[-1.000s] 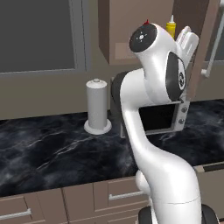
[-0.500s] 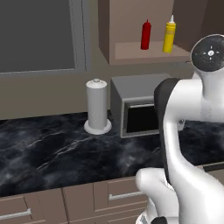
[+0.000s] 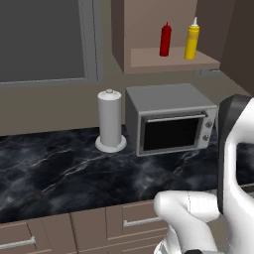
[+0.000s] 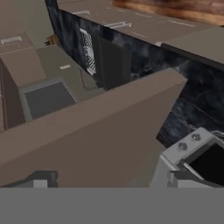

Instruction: Move the mustard and ketchup from the cabinet to the dining counter.

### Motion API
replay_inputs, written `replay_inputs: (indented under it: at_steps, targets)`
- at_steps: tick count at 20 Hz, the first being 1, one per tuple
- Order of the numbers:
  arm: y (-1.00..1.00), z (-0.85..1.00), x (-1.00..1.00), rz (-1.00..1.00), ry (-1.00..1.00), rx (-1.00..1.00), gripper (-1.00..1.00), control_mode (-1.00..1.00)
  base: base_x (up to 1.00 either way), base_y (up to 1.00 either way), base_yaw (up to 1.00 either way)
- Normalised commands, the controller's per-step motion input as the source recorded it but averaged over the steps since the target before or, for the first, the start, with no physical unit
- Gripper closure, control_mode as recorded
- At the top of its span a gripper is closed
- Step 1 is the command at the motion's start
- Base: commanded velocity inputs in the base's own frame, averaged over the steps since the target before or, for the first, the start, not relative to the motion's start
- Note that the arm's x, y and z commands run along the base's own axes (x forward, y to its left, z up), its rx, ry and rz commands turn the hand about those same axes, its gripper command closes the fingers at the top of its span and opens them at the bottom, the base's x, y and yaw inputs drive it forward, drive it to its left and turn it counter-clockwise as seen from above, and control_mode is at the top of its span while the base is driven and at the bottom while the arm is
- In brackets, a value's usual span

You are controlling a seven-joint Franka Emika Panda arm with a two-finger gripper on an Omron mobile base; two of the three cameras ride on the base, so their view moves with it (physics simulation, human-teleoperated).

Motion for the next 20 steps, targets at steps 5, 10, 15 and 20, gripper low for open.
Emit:
replay_inputs:
  at_steps: [5, 10, 15, 20]
  targets:
    - [-0.40, 0.00, -0.02, 0.00, -0.03, 0.05, -1.00, -1.00, 0.00, 0.00, 0.00]
    - [0.08, 0.04, 0.05, 0.00, -0.02, 0.00, -1.00, -1.00, 0.00, 0.00, 0.00]
    - [0.46, 0.09, 0.02, 0.13, 0.02, -0.07, -1.00, -1.00, 0.00, 0.00, 0.00]
    - [0.47, 0.20, -0.01, 0.44, 0.24, -0.15, -1.00, -1.00, 0.00, 0.00, 0.00]
